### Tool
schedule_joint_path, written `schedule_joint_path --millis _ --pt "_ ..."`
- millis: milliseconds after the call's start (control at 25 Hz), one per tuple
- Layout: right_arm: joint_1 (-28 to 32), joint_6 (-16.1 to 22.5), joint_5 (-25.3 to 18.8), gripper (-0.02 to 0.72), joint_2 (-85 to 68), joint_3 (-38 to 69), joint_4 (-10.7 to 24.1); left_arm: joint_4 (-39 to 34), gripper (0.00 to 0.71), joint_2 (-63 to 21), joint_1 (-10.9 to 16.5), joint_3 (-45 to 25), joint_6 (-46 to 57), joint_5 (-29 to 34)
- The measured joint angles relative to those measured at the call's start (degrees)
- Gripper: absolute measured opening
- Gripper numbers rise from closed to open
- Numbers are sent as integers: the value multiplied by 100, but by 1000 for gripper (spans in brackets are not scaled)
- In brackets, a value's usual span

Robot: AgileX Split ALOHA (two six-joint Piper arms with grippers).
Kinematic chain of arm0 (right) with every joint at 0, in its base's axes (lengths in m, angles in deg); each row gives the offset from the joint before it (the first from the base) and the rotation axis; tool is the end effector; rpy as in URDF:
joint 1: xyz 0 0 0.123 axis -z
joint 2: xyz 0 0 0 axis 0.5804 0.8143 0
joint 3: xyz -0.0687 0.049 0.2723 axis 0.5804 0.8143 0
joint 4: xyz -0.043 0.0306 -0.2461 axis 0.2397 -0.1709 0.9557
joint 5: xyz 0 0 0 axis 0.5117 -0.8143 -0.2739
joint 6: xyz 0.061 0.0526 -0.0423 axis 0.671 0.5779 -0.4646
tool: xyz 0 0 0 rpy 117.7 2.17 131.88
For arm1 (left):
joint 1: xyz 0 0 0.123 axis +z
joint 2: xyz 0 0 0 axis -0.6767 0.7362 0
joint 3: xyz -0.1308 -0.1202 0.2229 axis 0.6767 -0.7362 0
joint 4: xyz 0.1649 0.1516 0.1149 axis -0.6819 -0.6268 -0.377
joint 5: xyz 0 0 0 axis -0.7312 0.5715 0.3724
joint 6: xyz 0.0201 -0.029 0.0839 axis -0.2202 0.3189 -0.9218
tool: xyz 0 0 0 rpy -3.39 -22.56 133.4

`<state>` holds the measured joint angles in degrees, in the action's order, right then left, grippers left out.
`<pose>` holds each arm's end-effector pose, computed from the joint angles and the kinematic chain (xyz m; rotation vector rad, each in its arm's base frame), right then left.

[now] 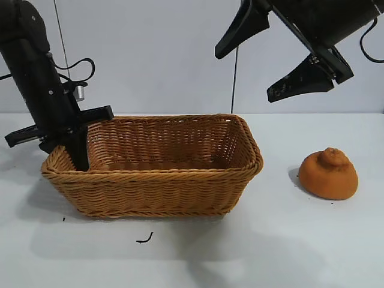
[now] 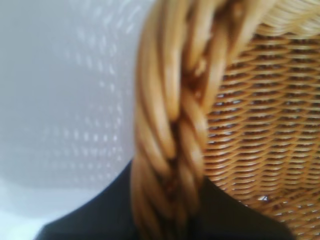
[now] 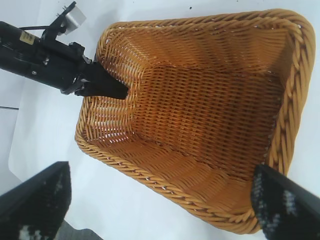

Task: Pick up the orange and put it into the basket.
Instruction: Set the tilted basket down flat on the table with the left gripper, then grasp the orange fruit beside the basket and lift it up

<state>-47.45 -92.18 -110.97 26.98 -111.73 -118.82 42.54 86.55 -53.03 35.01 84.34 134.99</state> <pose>0.3172 0.1165 0.2668 -0.0932 2.5330 0.9152 0.4284 -0.1054 0.1226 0.0250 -3.0494 0.4351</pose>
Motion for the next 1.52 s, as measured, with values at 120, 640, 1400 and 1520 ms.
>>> schedule_joint_path --millis 120,640,1400,1520 --pt "0 0 0 696 0 0 0 64 188 0 0 0 0 0" --pt "0 0 0 696 0 0 2 110 691 -482 0 26 -13 218" --pt "0 0 16 696 0 0 7 -1523 692 -2002 258 30 133 544" --pt "0 0 54 696 0 0 7 -1596 692 -2002 572 30 133 544"
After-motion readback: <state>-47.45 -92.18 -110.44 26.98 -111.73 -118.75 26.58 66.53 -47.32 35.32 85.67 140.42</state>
